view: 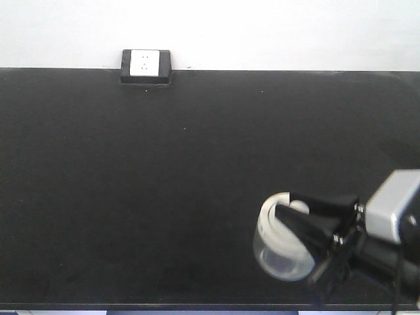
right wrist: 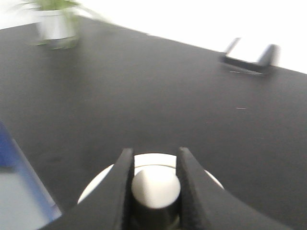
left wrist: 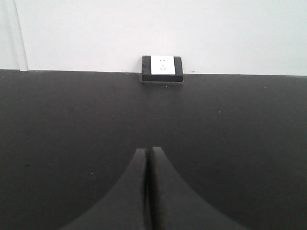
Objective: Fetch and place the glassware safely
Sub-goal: 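Extend the right arm and lower the jar onto the counter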
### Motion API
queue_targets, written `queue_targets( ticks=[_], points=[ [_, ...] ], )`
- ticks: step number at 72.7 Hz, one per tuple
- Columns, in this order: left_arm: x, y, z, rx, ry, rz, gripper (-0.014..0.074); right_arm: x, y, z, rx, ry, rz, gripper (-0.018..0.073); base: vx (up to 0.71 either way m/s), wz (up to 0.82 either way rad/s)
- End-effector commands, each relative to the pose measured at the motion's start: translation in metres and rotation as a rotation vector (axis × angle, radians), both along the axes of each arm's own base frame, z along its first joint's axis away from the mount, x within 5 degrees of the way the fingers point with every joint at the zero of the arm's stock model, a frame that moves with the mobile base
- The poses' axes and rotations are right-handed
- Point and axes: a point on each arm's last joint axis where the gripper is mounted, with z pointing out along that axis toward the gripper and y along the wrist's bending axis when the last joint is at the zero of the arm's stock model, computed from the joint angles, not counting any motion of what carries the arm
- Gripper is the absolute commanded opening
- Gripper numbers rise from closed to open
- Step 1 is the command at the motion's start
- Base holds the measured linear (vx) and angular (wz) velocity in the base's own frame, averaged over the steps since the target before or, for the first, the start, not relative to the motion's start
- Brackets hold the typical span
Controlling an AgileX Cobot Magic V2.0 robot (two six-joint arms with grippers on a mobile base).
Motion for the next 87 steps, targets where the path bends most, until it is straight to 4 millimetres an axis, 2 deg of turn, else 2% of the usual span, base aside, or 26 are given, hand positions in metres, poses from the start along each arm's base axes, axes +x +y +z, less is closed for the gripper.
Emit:
queue_targets(
  ticks=[1,20,29,42,52,70,87],
  points=[
    [0.000,-0.001,0.014,-0.012,-0.086,-0.015,-0.0007,0.019,0.004,0.024,0.057,-0.070,-0.041,-0.0001,0.00,0.00],
    [0.000,-0.001,0.014,-0.012,-0.086,-0.015,-0.0007,0.077,0.028,0.030,0.065,-0.115,-0.063,-0.0001,0.00,0.00],
    [0.000,-0.001,0.014,-0.012,-0.086,-0.015,-0.0007,0.100,0.040,0.017,0.047,-0.206,-0.024,-0.0001,0.00,0.00],
    [0.000,-0.001,0.014,-0.012,-0.086,-0.015,-0.0007,0.127,0.047,-0.013,0.207,-0.196,-0.093,-0.0001,0.00,0.00],
    [0.000,-0.001,0.014,-0.012,-0.086,-0.015,-0.0007,0.141,0.048,-0.038,0.271,-0.169,-0.148,-0.0001,0.00,0.00],
    [0.000,-0.001,0.014,-0.012,-0.086,-0.015,-0.0007,0.158,0.053,-0.075,0.236,-0.146,-0.177,-0.0001,0.00,-0.01],
    [0.000,-0.001,0.014,-0.012,-0.086,-0.015,-0.0007,0.175,0.060,-0.091,0.220,-0.122,-0.189,0.0009,0.00,-0.01]
  ],
)
